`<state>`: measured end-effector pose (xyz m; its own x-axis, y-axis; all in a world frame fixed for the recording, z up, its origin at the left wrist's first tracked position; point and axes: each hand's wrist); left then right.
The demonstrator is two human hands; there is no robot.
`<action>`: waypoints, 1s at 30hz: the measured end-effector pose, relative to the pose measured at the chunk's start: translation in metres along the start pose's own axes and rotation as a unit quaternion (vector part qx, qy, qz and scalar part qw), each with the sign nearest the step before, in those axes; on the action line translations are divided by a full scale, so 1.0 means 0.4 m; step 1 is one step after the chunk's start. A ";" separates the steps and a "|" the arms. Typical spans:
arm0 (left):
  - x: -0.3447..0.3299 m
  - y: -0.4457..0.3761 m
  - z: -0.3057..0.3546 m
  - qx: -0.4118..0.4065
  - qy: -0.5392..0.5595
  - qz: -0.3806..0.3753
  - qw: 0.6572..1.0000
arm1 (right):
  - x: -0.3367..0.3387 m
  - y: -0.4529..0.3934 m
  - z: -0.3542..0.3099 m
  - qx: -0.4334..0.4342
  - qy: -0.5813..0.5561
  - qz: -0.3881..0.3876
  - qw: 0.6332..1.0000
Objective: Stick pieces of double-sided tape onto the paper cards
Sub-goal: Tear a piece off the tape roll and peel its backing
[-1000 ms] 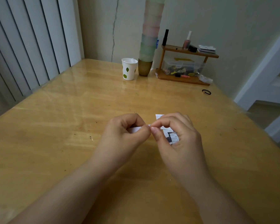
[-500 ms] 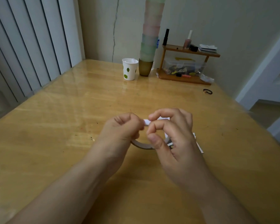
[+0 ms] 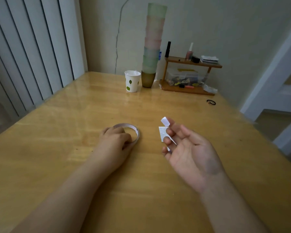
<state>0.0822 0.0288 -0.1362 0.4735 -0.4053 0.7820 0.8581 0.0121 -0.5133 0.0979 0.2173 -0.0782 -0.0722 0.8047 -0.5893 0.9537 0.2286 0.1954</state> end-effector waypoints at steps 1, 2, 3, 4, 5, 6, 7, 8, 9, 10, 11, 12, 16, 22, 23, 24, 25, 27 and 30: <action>-0.001 0.002 0.001 0.003 0.008 -0.004 1.000 | 0.002 -0.002 -0.003 0.003 -0.001 0.000 1.000; -0.003 0.003 0.001 0.005 0.019 0.001 1.000 | 0.004 -0.003 -0.009 0.008 -0.003 0.002 1.000; -0.005 0.005 0.000 0.013 0.029 0.009 0.999 | 0.010 -0.006 -0.015 0.015 -0.005 0.007 1.000; -0.006 0.005 0.000 0.014 0.034 0.013 0.999 | 0.016 -0.009 -0.024 0.024 -0.005 0.014 1.000; -0.002 0.005 0.004 0.009 0.041 0.025 0.999 | 0.024 -0.014 -0.033 0.033 -0.003 0.026 0.999; 0.001 0.006 0.007 0.006 0.058 0.039 0.998 | 0.033 -0.019 -0.041 0.038 -0.004 0.040 0.998; 0.011 0.008 0.019 0.014 0.086 0.047 0.995 | 0.042 -0.024 -0.049 0.040 -0.007 0.053 0.998; 0.023 0.010 0.036 0.033 0.123 0.049 0.991 | 0.050 -0.029 -0.054 0.038 -0.012 0.065 0.997; 0.031 0.011 0.053 0.059 0.163 0.045 0.984 | 0.057 -0.032 -0.059 0.032 -0.020 0.073 0.997; 0.036 0.009 0.070 0.093 0.208 0.035 0.973 | 0.060 -0.035 -0.061 0.021 -0.029 0.073 0.997; 0.038 0.005 0.088 0.134 0.264 0.017 0.955 | 0.061 -0.037 -0.061 0.007 -0.041 0.064 0.997; 0.042 0.001 0.108 0.178 0.331 -0.006 0.927 | 0.060 -0.036 -0.058 -0.008 -0.054 0.050 0.997; 0.071 -0.026 0.193 0.280 0.586 -0.110 0.752 | 0.043 -0.022 -0.051 -0.018 -0.062 -0.001 0.998; 0.087 -0.038 0.249 0.307 0.703 -0.125 0.629 | 0.036 -0.010 -0.057 0.002 -0.057 -0.015 0.998; 0.086 -0.036 0.252 0.312 0.706 -0.121 0.624 | 0.037 -0.010 -0.057 0.003 -0.055 -0.018 0.998; 0.082 -0.032 0.252 0.315 0.711 -0.118 0.618 | 0.038 -0.009 -0.055 0.004 -0.049 -0.023 0.999; 0.080 -0.029 0.251 0.317 0.718 -0.116 0.609 | 0.038 -0.009 -0.052 0.006 -0.038 -0.030 0.999; 0.076 -0.022 0.242 0.322 0.735 -0.111 0.586 | 0.038 -0.008 -0.046 0.023 0.006 -0.039 0.999; 0.079 -0.008 0.218 0.324 0.753 -0.118 0.560 | 0.034 -0.006 -0.034 0.086 0.125 -0.028 0.988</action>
<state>0.1118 0.0956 -0.0791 0.0465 -0.7707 -0.6355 0.9844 -0.0727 0.1602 0.0907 0.2354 -0.0760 -0.1759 0.9088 -0.3782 0.9801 0.1978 0.0194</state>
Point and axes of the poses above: each hand's wrist, its own y-axis away from the middle knuckle, its own x-axis out of the back of the hand, z = x × y, and after that the axes turned 6 degrees about z, right-handed
